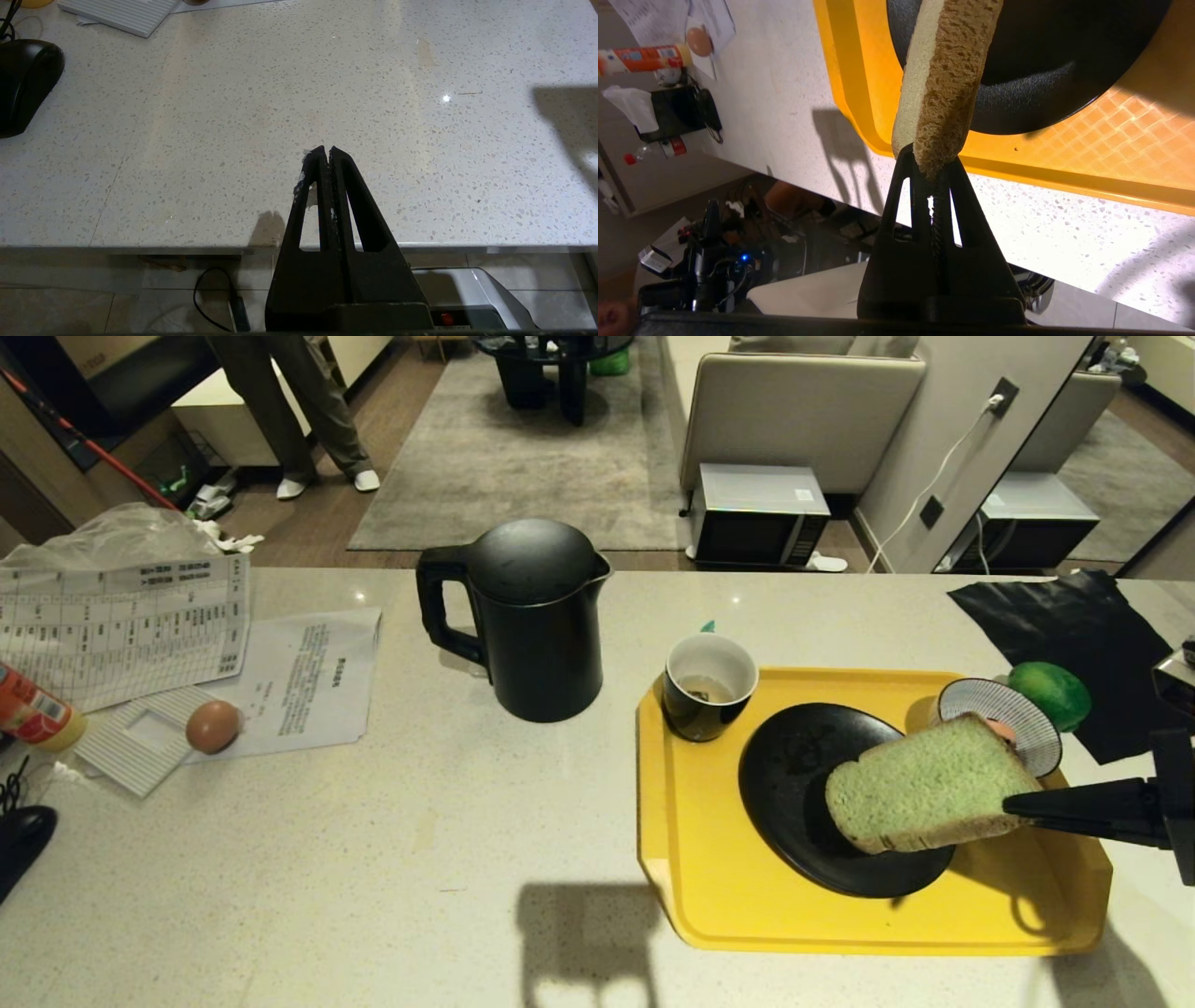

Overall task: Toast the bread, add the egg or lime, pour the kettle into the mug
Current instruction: Put the bread slices in the toaster

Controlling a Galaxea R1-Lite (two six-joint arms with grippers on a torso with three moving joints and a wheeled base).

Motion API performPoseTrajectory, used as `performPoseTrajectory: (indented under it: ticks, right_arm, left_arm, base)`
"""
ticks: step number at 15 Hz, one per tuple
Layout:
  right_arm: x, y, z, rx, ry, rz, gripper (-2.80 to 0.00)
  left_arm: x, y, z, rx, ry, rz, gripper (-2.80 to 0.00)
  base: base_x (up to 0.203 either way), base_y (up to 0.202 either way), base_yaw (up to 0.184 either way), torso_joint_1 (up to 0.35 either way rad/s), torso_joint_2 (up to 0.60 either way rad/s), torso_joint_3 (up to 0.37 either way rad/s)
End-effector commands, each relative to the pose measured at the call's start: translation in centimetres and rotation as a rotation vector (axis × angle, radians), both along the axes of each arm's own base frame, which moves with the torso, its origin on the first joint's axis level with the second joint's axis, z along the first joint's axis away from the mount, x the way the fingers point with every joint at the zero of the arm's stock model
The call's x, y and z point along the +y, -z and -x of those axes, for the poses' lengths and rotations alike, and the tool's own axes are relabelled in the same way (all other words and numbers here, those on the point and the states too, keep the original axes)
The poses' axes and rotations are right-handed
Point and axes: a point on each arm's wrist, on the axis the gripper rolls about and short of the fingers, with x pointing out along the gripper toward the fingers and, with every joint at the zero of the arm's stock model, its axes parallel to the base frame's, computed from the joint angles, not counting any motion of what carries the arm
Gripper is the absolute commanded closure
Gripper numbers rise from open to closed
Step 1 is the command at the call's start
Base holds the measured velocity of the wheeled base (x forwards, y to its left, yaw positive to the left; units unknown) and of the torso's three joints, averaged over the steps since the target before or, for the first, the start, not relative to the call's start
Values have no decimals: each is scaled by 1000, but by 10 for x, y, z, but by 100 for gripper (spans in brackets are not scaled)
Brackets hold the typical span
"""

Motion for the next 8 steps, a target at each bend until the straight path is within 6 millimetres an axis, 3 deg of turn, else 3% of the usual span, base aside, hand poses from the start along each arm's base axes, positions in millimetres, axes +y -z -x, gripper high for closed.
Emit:
performPoseTrajectory:
  ticks: [1,6,8]
  right_arm:
    - [-5,-14,19,-79,42,9,0]
    - [-5,-41,54,-252,100,51,0]
    - [-5,-48,59,-325,110,70,0]
  left_arm:
    - [0,0,0,0,-2,0,0]
    - [0,0,0,0,-1,0,0]
    - [0,0,0,1,-2,0,0]
  base:
    - [0,0,0,0,0,0]
    - [0,0,0,0,0,0]
    - [0,0,0,0,0,0]
